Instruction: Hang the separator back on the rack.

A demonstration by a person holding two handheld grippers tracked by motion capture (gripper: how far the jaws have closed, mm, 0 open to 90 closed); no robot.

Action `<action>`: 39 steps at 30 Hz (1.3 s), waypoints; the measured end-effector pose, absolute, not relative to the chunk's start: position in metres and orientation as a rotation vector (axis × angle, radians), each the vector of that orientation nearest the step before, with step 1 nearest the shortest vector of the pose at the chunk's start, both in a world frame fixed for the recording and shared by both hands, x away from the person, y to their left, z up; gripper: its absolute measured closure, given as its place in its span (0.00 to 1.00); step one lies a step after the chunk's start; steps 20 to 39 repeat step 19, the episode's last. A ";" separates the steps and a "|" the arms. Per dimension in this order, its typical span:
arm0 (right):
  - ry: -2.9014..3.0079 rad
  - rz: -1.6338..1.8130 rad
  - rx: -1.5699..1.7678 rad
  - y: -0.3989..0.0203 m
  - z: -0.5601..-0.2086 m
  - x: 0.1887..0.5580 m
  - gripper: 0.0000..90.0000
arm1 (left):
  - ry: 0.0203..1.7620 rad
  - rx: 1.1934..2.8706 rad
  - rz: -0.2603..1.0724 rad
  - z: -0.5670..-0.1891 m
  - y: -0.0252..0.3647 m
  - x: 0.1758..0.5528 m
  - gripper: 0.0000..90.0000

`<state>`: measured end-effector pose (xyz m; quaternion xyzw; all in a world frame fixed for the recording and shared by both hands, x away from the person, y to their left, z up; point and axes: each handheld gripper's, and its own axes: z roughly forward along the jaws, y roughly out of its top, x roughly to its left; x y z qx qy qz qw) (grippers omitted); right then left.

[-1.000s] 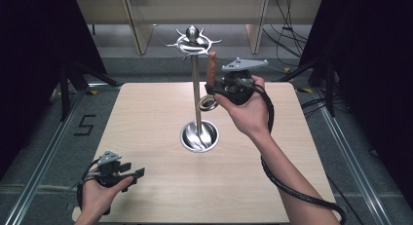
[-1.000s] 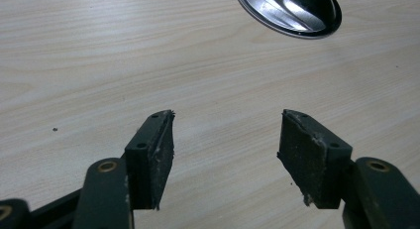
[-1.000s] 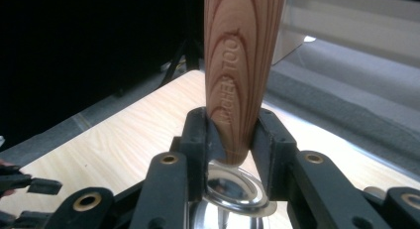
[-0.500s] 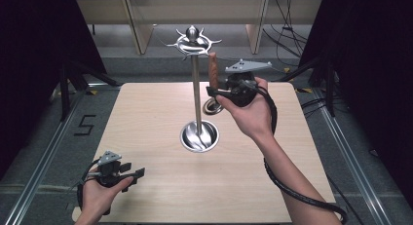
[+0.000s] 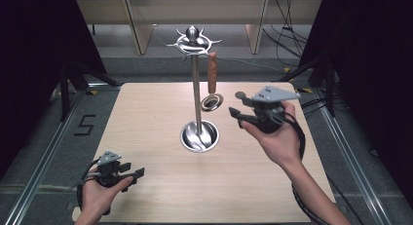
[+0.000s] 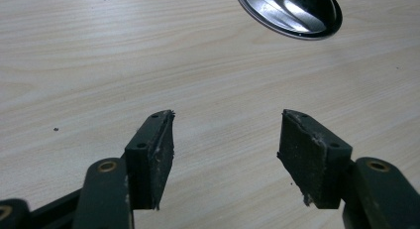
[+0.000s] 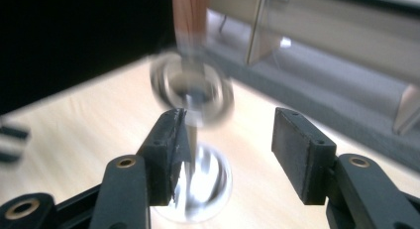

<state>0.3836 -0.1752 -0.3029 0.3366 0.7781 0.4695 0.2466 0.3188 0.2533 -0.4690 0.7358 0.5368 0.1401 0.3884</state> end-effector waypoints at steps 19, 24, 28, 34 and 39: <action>2.183 1.129 1.221 -0.265 -0.440 0.345 0.55 | 1.349 1.874 0.350 -0.468 0.252 0.319 0.41; 2.183 1.129 1.221 -0.265 -0.440 0.345 0.55 | 1.349 1.874 0.350 -0.468 0.252 0.319 0.41; 2.183 1.129 1.221 -0.265 -0.440 0.345 0.55 | 1.349 1.874 0.350 -0.468 0.252 0.319 0.41; 2.183 1.129 1.221 -0.265 -0.440 0.345 0.55 | 1.349 1.874 0.350 -0.468 0.252 0.319 0.41; 2.183 1.129 1.221 -0.265 -0.440 0.345 0.55 | 1.349 1.874 0.350 -0.468 0.252 0.319 0.41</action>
